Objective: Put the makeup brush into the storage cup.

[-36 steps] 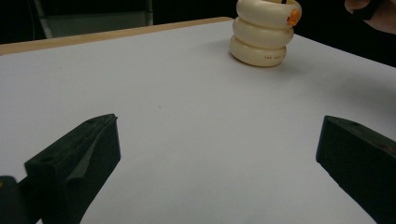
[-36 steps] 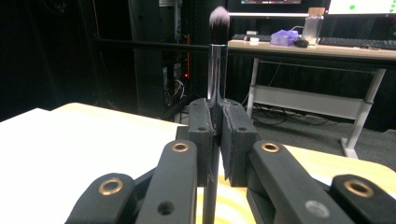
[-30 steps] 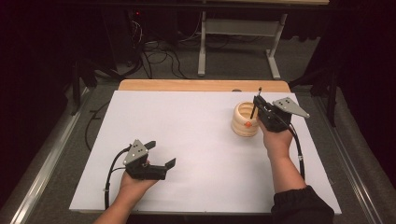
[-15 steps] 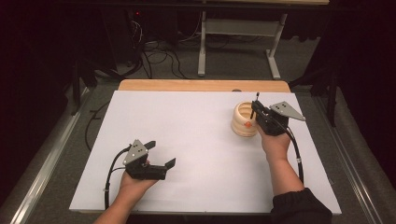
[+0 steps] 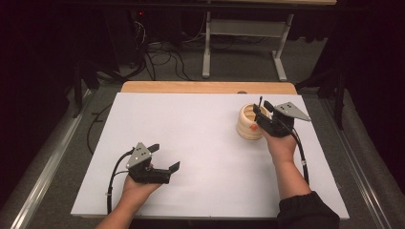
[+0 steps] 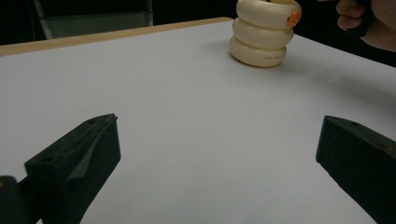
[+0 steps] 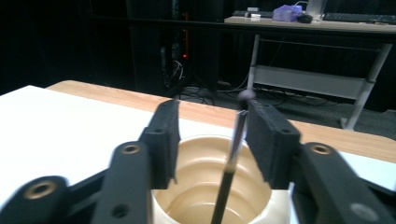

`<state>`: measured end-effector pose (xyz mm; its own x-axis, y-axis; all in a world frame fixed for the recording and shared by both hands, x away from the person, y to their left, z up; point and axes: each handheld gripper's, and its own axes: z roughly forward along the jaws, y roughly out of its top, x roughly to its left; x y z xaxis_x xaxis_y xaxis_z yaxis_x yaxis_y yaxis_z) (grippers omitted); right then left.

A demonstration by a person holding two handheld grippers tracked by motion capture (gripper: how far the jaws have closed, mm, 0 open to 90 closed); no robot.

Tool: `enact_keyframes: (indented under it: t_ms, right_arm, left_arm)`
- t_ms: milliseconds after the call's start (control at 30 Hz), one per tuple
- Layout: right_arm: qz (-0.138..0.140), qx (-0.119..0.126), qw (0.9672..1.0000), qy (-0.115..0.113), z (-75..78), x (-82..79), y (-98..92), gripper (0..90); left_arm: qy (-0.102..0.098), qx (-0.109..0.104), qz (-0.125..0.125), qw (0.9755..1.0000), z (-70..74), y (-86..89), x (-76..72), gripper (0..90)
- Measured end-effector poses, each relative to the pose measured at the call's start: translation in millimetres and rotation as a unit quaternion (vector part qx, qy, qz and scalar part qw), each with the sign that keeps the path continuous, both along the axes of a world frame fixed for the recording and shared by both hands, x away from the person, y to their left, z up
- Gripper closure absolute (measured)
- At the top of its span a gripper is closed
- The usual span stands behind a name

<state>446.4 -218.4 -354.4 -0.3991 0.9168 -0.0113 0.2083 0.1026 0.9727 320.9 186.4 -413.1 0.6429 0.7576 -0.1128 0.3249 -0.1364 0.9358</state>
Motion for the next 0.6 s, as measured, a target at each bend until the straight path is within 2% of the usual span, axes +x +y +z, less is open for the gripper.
enact_keyframes:
  t_ms: [100,600]
  right_arm:
    - [-0.002,0.002,1.0,0.009,0.5,0.4,-1.1,51.8]
    - [0.007,0.0,0.9999,0.012,1.3,-1.6,-1.2,53.0]
  left_arm:
    - [0.0,0.0,0.0,1.0,0.1,-0.3,-0.1,0.8]
    - [-0.001,0.0,0.0,1.0,0.3,-0.3,-0.1,0.8]
